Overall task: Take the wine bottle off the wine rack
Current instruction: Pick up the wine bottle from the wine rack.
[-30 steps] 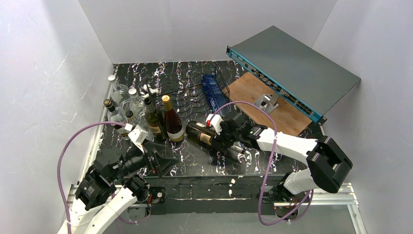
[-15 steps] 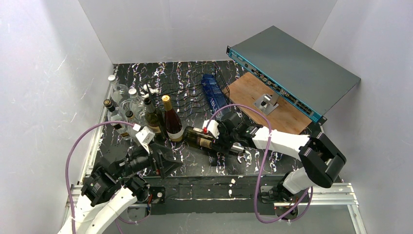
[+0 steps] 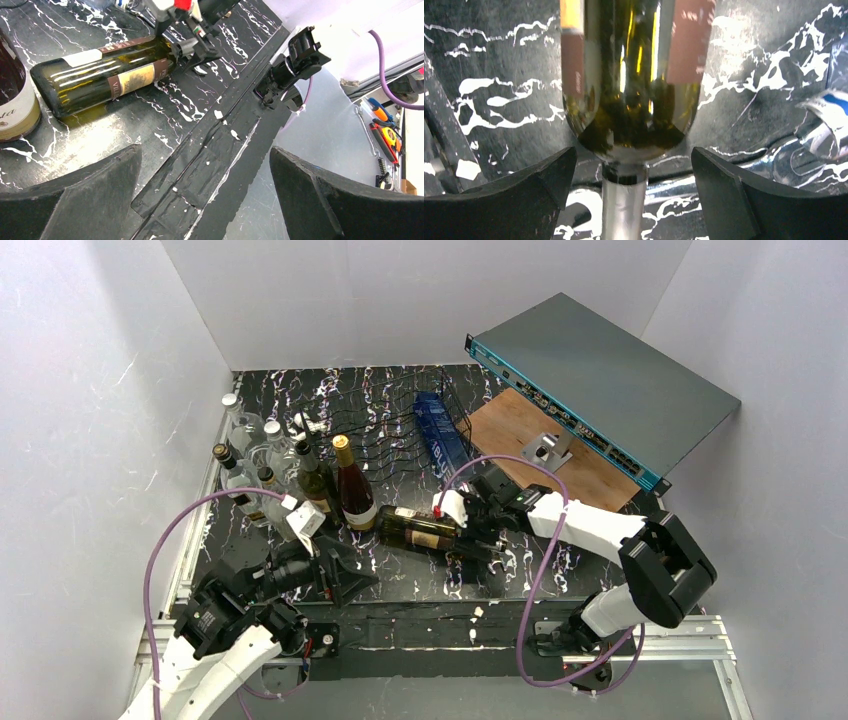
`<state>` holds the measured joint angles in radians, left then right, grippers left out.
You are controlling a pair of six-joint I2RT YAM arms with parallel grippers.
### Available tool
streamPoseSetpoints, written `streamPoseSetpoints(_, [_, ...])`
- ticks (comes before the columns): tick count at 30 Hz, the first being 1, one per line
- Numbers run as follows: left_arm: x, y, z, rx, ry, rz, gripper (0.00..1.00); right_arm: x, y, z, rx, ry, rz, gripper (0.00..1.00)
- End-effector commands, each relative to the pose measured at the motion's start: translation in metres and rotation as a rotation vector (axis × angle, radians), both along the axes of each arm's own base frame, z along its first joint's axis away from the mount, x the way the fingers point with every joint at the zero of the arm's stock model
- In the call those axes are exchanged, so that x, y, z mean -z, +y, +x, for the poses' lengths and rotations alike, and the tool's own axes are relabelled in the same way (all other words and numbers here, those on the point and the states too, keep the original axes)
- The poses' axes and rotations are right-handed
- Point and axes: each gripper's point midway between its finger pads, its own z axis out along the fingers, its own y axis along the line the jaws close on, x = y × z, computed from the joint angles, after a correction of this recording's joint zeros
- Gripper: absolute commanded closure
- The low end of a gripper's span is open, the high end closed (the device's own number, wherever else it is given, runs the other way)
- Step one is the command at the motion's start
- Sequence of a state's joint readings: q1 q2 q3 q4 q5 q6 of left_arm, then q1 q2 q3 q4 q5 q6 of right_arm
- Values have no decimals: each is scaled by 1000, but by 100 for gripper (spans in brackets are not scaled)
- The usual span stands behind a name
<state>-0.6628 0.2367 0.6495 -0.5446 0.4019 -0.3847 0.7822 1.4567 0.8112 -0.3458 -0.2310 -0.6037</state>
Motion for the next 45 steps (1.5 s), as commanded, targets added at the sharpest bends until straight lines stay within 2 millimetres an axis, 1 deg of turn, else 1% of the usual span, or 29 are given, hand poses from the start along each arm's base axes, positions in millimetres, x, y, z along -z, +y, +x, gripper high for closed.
streamPoseSetpoints(1, [3,-4,0,27,-4,-4,2,-14,-15,-7,-67,16,0,6])
streamPoseSetpoints(5, [3,-7,0,36,-4,-8,2,-15,-32,-6,-80,40,-9,7])
streamPoseSetpoints(9, [6,-10,2,47,4,-7,2,-13,-43,-2,-72,38,-23,14])
streamPoseSetpoints(17, [9,-15,2,66,14,-22,2,-5,-46,-1,-100,30,-28,44])
streamPoseSetpoints(20, [10,-16,1,71,15,-19,2,-5,-46,0,-108,20,-29,61])
streamPoseSetpoints(22, [10,-16,1,73,15,-18,2,-9,-46,2,-107,4,-23,74])
streamPoseSetpoints(23, [11,-16,1,75,15,-16,2,-13,-46,4,-106,-8,-20,78])
streamPoseSetpoints(26, [12,-16,2,78,10,-9,2,-26,-48,10,-99,-53,-26,89])
streamPoseSetpoints(29, [11,-17,3,88,-1,1,2,-45,-54,17,-99,-113,-42,99])
streamPoseSetpoints(34, [9,-20,5,110,-16,18,2,-77,-60,26,-118,-228,-52,99])
streamPoseSetpoints(41, [0,-31,10,151,-46,28,2,-106,-63,21,-178,-257,-59,99])
streamPoseSetpoints(43, [1,-36,13,160,-60,55,2,-112,-64,19,-196,-261,-60,99])
streamPoseSetpoints(45, [0,-44,10,197,-98,94,2,-118,-65,18,-202,-267,-59,99])
